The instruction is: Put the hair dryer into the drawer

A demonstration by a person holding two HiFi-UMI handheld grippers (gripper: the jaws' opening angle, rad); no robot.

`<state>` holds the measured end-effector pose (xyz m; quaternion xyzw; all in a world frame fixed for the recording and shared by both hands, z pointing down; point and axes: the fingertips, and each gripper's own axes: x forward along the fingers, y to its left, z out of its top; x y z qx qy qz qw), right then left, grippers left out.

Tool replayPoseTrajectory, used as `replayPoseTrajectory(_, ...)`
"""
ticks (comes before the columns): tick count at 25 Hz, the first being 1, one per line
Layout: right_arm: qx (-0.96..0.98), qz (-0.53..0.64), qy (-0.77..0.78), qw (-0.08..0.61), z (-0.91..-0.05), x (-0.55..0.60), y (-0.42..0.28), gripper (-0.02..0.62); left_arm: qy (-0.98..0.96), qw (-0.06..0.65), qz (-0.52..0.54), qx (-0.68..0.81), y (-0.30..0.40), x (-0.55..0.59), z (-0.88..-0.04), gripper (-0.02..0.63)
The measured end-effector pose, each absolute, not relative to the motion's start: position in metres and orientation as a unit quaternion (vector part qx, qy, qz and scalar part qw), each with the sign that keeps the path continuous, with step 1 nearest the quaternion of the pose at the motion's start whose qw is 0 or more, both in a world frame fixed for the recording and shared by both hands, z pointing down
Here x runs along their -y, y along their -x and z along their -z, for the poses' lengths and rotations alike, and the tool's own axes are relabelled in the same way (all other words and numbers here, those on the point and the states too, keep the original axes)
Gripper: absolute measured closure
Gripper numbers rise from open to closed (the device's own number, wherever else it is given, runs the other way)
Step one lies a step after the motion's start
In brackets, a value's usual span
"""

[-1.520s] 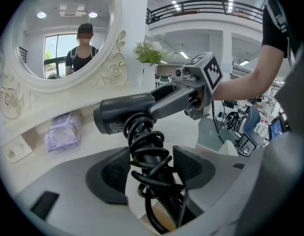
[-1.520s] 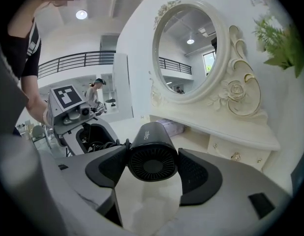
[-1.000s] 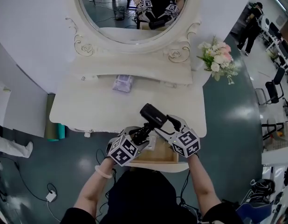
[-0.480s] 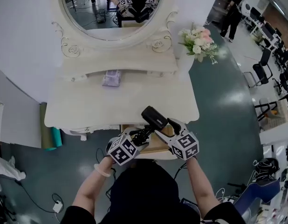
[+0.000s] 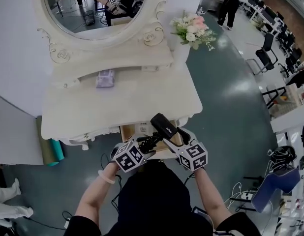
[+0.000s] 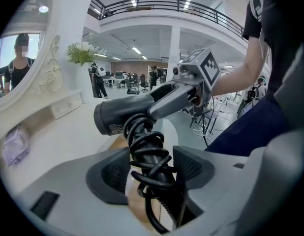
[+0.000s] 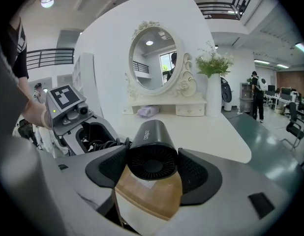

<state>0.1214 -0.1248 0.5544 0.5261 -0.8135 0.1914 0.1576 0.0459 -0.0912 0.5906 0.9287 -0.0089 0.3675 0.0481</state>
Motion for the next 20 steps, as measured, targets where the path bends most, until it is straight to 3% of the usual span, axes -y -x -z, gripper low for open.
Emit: replayPoseTrajectory(20,0.740,-0.298,-0.586,0.140,-0.628,0.084,-0.136,0.281,-0.900,0.061,-0.416,-0.116,-0.052,0.065,-0.652,0.318)
